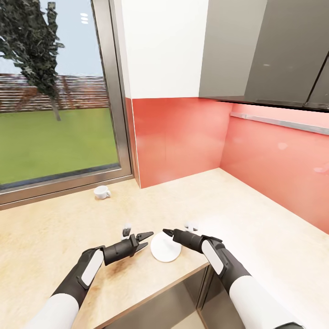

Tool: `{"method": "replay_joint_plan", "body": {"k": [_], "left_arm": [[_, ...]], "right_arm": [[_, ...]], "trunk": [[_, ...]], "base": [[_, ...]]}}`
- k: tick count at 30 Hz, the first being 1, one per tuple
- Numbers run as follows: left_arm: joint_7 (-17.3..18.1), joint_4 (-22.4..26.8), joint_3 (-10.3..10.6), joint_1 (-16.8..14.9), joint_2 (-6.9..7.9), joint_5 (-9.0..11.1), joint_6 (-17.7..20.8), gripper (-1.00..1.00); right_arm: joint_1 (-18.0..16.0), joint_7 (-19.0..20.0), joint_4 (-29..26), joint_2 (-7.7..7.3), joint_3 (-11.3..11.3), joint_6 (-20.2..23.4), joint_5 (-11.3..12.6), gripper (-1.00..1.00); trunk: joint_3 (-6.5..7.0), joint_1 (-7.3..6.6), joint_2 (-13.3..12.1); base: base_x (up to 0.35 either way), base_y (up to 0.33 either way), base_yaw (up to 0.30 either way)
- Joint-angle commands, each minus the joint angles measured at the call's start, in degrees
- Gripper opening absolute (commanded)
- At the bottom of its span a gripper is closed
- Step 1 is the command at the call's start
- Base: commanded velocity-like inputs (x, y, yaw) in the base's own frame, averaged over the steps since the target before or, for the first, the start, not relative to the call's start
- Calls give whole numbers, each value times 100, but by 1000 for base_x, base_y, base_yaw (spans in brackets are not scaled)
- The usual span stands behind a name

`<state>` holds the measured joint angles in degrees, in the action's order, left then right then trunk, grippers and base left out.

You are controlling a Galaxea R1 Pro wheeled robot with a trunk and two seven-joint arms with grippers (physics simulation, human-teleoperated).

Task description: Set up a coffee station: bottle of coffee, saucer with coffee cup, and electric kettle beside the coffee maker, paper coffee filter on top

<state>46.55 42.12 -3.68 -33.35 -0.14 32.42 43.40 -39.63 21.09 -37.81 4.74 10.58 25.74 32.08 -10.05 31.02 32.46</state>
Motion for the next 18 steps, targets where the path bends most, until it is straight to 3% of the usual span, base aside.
{"method": "replay_joint_plan", "body": {"k": [1, 11, 18], "left_arm": [[6, -2, -11, -5, -2, 12, 29, 100], [-144, -7, -18, -5, -11, -14, 20, 100], [-677, -10, -40, -5, -56, -11, 19, 100]], "right_arm": [[-1, -17, 415, 0, 12, 56, 0, 100], [-1, -17, 415, 1, 14, 57, 0, 100], [-1, -17, 415, 1, 14, 57, 0, 100]], "trunk": [[-11, 3, 7], [-11, 3, 7], [-11, 3, 7]], "base": [[0, 0, 0], [0, 0, 0], [0, 0, 0]]}}
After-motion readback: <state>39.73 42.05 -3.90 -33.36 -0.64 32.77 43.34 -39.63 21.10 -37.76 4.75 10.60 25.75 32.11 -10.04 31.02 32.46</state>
